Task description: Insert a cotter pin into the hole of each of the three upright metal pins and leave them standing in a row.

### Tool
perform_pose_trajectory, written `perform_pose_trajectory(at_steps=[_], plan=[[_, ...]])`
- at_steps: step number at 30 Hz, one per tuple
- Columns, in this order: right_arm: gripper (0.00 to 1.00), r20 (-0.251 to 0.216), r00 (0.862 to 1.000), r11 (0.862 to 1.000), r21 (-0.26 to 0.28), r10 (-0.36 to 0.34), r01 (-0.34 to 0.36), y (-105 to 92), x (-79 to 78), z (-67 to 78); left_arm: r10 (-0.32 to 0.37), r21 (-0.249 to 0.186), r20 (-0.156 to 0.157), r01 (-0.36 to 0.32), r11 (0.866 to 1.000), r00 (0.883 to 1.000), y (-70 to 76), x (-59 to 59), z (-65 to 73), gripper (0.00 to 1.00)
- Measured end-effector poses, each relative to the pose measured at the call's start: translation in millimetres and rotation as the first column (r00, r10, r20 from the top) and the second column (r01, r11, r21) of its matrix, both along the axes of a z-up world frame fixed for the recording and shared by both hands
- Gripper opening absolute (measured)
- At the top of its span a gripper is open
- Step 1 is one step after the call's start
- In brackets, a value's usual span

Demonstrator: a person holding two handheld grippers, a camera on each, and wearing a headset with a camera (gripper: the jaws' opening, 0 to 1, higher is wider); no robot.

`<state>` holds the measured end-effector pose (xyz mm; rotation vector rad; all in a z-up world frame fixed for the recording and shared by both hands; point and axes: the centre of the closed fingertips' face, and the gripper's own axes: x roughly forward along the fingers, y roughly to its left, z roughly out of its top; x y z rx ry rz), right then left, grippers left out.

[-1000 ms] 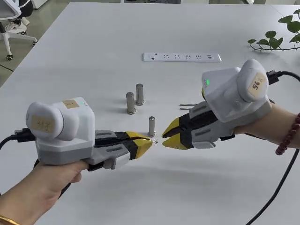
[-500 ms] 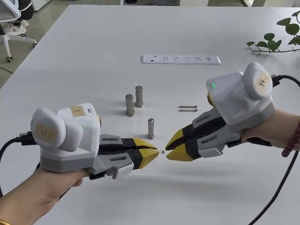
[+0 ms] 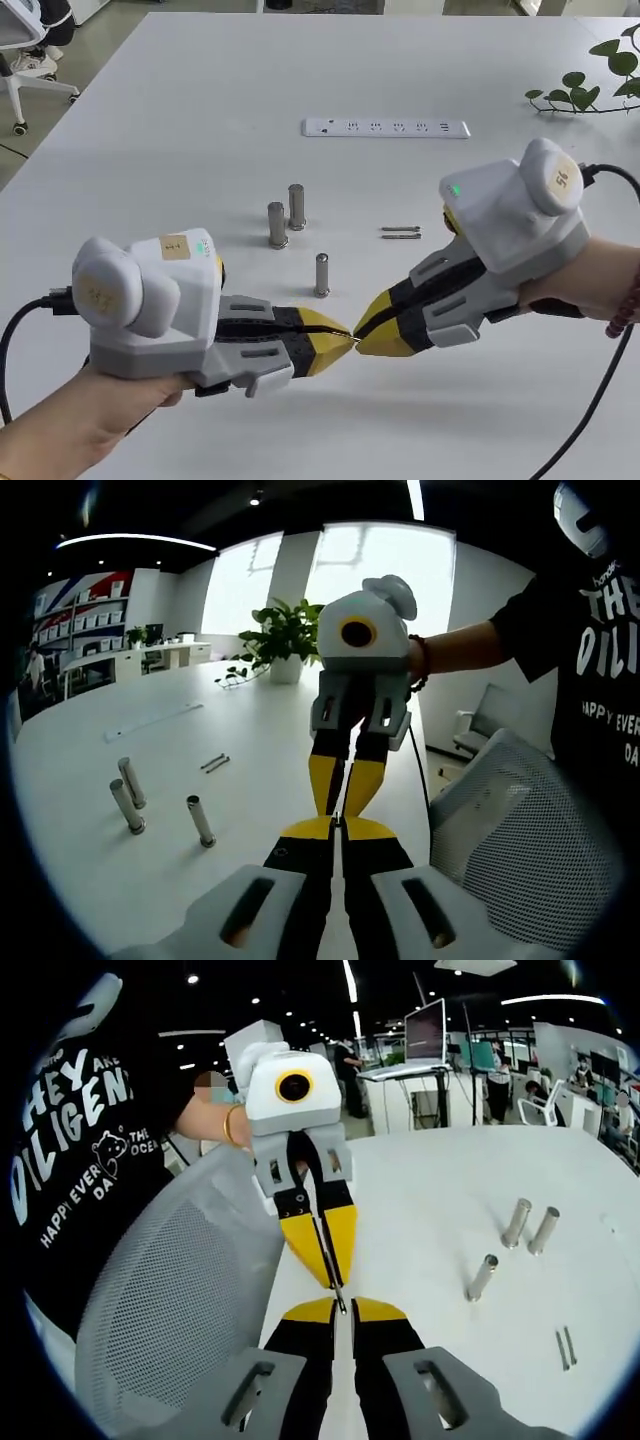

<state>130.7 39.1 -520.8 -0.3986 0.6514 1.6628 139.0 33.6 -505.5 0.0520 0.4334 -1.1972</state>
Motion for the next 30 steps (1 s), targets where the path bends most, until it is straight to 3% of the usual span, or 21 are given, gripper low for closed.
perform_pose_trajectory(at_steps=[11, 17, 20, 25, 30], plan=[[0.00, 0.021, 0.999, 1.000, -0.007, 0.029, -0.029, -1.1, -2.3, 0.0, -0.010, -0.004, 0.009, 0.010, 1.000, 1.000, -1.5, -0.1, 0.7, 0.00], [0.00, 0.050, 0.998, 0.999, -0.035, 0.043, -0.041, -2.2, -1.8, -1.0, -0.013, 0.010, 0.035, 0.013, 1.000, 0.999, -2.3, 0.8, 0.3, 0.00], [0.00, 0.065, 0.997, 0.997, -0.056, 0.047, -0.044, -1.9, -2.2, -1.7, 0.003, 0.009, 0.026, -0.003, 1.000, 1.000, -2.6, 2.7, -0.7, 0.01], [0.00, 0.090, 0.995, 0.996, -0.079, 0.046, -0.039, -1.9, 0.1, -1.9, 0.026, 0.017, 0.042, -0.027, 0.999, 0.999, -2.1, 7.4, -1.6, 0.03], [0.00, 0.092, 0.996, 0.993, -0.116, 0.023, -0.013, -4.0, 4.4, -4.3, 0.050, 0.021, 0.039, -0.050, 0.999, 0.998, -0.7, 10.7, -3.4, 0.04]])
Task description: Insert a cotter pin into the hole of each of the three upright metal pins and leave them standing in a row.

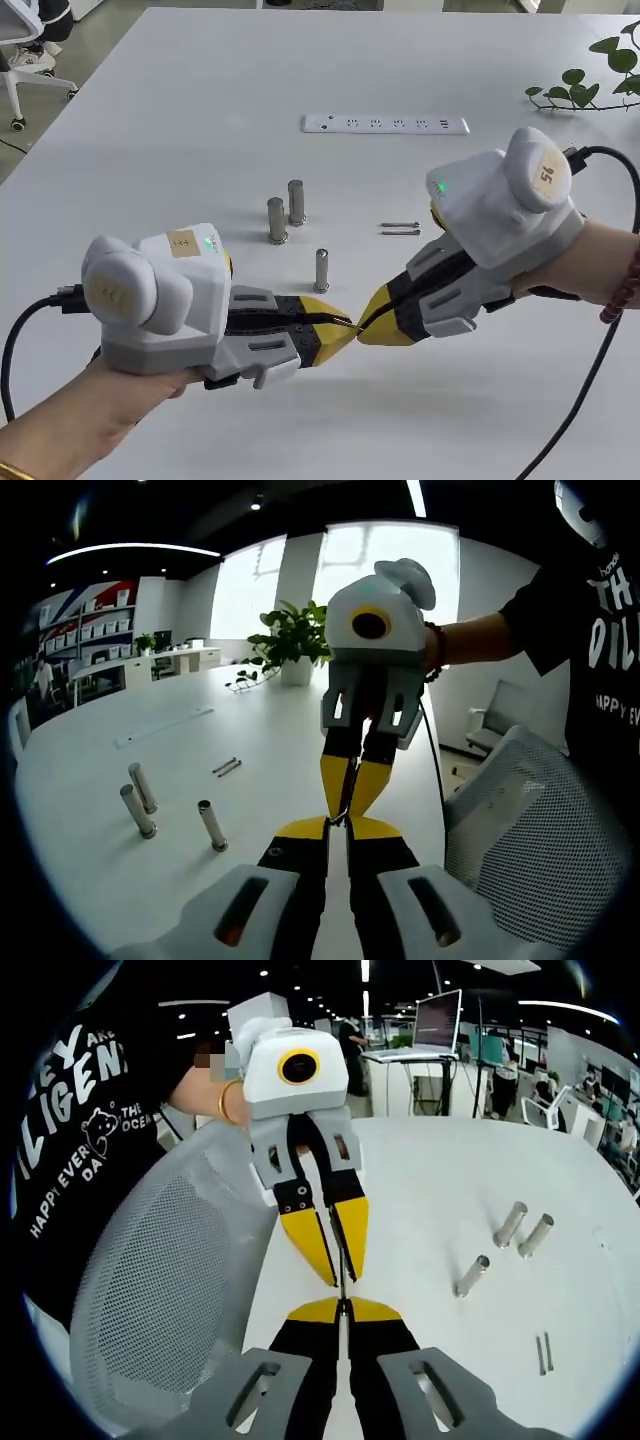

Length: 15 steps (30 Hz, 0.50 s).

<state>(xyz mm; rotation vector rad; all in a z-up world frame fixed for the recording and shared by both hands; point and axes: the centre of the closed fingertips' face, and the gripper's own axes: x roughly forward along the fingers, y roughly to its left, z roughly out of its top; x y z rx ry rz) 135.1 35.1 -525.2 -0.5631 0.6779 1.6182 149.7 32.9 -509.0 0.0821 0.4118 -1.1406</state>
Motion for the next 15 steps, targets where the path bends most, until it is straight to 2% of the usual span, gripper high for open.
perform_pose_trajectory(at_steps=[5, 9, 11, 15], plan=[[0.00, -0.002, 0.999, 0.999, -0.032, -0.038, 0.038, -4.6, 8.3, -5.5, 0.029, 0.010, 0.002, -0.029, 1.000, 1.000, 3.4, 3.4, -3.0, 0.06], [0.00, 0.028, 0.996, 0.994, -0.076, -0.081, 0.083, -10.3, 20.0, -10.8, 0.064, 0.027, 0.012, -0.064, 0.998, 0.998, 8.6, 8.6, -5.4, 0.07], [0.00, 0.071, 0.993, 0.989, -0.112, -0.093, 0.101, -14.7, 28.7, -14.3, 0.088, 0.044, 0.023, -0.089, 0.995, 0.996, 13.3, 13.3, -7.7, 0.09], [0.00, 0.090, 0.989, 0.982, -0.140, -0.116, 0.128, -18.1, 38.5, -19.6, 0.134, 0.060, 0.039, -0.136, 0.989, 0.990, 21.0, 22.2, -10.7, 0.11]])
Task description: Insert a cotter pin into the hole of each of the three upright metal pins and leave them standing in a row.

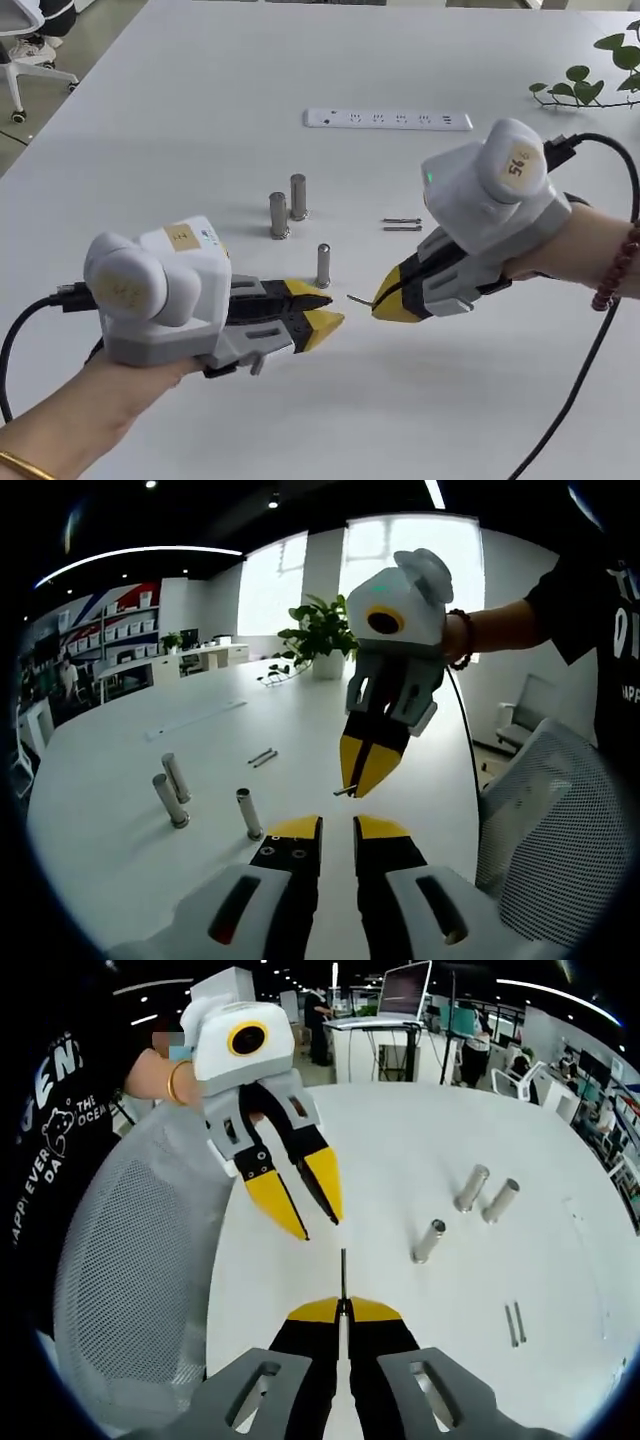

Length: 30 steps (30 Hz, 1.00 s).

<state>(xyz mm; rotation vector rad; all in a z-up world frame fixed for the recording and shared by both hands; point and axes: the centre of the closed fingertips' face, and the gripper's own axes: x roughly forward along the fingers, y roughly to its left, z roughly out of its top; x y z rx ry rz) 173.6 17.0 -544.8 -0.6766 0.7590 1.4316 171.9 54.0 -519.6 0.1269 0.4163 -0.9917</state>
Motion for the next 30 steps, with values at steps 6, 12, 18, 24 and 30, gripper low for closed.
perform_pose_trajectory(at_steps=[6, 12, 18, 24, 30], plan=[[0.00, 0.013, 1.000, 0.998, -0.058, -0.010, 0.011, -4.1, 10.0, -7.3, 0.092, 0.022, 0.002, -0.092, 0.995, 0.996, 11.3, 15.0, -8.5, 0.16], [0.00, 0.077, 0.997, 0.991, -0.132, -0.028, 0.038, -6.3, 25.6, -11.1, 0.171, 0.044, -0.004, -0.170, 0.984, 0.985, 18.3, 30.6, -18.5, 0.17], [0.00, 0.132, 0.991, 0.983, -0.180, -0.012, 0.036, -5.8, 38.2, -17.3, 0.220, 0.070, 0.002, -0.219, 0.973, 0.976, 19.5, 44.2, -27.1, 0.17], [0.00, 0.136, 0.991, 0.981, -0.192, -0.011, 0.038, -3.2, 43.6, -19.6, 0.233, 0.118, 0.036, -0.236, 0.965, 0.972, 18.2, 54.9, -35.4, 0.17], [0.00, 0.128, 0.991, 0.978, -0.196, -0.047, 0.072, -3.2, 56.2, -20.7, 0.247, 0.135, 0.042, -0.251, 0.959, 0.968, 17.6, 66.5, -43.2, 0.17]])
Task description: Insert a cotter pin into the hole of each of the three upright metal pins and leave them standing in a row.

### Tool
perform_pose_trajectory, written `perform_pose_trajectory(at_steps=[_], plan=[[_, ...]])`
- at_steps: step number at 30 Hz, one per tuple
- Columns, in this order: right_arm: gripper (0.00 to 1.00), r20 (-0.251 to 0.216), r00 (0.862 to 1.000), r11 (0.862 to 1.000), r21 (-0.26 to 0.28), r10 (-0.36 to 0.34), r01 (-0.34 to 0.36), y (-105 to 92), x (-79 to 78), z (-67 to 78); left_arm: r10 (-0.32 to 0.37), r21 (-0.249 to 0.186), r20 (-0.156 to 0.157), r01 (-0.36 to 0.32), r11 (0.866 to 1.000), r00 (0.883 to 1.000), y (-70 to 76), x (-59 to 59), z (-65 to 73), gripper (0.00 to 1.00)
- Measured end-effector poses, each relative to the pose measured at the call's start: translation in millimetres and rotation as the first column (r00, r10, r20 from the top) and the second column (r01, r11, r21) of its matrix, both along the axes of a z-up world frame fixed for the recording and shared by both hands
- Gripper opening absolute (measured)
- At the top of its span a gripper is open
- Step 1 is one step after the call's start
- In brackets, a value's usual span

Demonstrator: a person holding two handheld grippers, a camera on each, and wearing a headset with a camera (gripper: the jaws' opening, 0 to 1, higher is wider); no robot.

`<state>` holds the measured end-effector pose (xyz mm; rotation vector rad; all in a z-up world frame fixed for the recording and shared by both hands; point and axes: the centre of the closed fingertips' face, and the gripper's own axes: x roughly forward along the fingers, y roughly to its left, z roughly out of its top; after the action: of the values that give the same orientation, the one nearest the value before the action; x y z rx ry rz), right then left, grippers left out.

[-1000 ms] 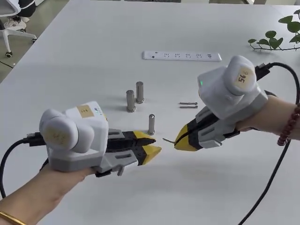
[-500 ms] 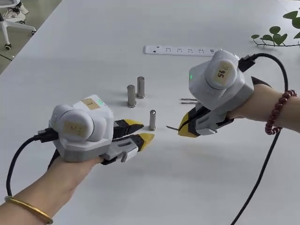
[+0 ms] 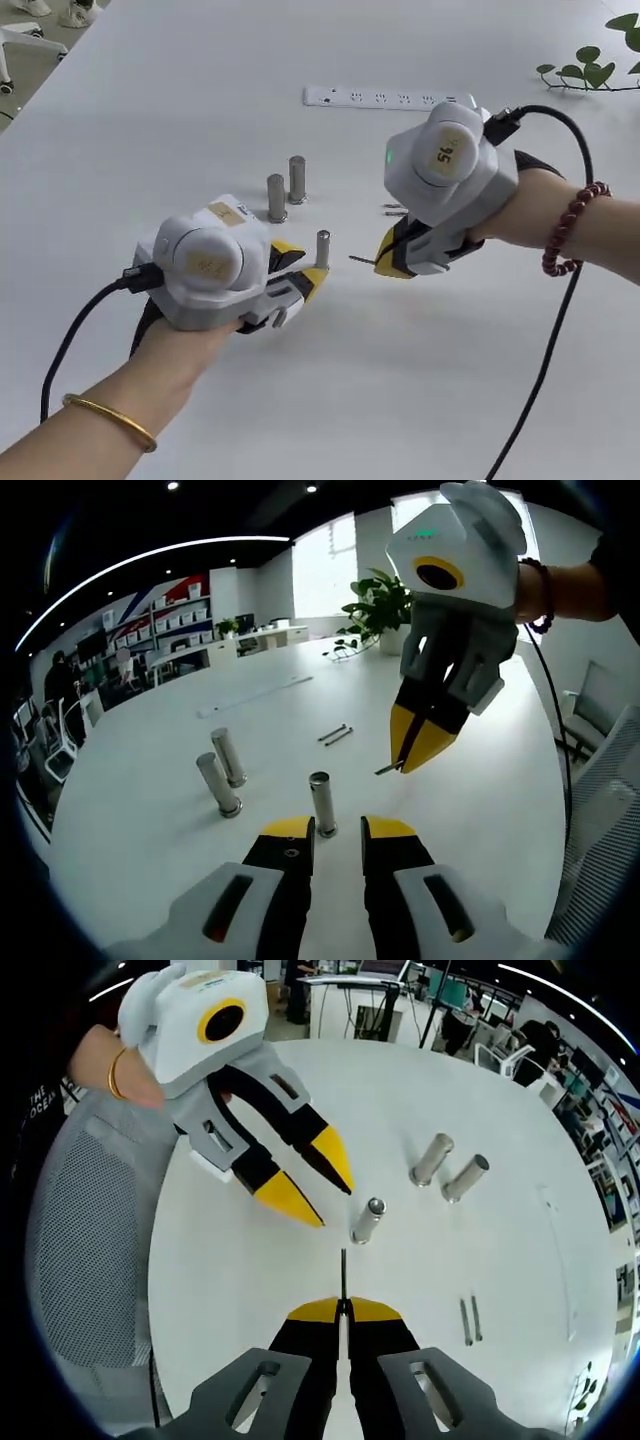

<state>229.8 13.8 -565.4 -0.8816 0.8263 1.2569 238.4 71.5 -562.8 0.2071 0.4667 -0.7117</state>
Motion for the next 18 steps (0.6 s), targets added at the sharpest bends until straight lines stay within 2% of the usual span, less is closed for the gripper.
perform_pose_trajectory(at_steps=[2, 14, 18], plan=[[0.00, 0.002, 1.000, 1.000, -0.002, -0.005, 0.005, -0.1, 8.7, -1.3, 0.004, 0.007, 0.003, -0.004, 1.000, 1.000, -0.1, 4.0, -2.3, 0.17], [0.00, -0.034, 0.998, 0.999, -0.013, -0.047, 0.046, 1.7, 14.1, -6.6, 0.005, 0.012, 0.003, -0.005, 1.000, 1.000, -4.4, 21.0, -11.3, 0.15], [0.00, -0.027, 0.999, 0.999, -0.021, -0.039, 0.038, 3.8, 15.4, -5.8, -0.001, 0.009, -0.002, 0.001, 1.000, 1.000, -8.5, 23.5, -13.6, 0.14]])
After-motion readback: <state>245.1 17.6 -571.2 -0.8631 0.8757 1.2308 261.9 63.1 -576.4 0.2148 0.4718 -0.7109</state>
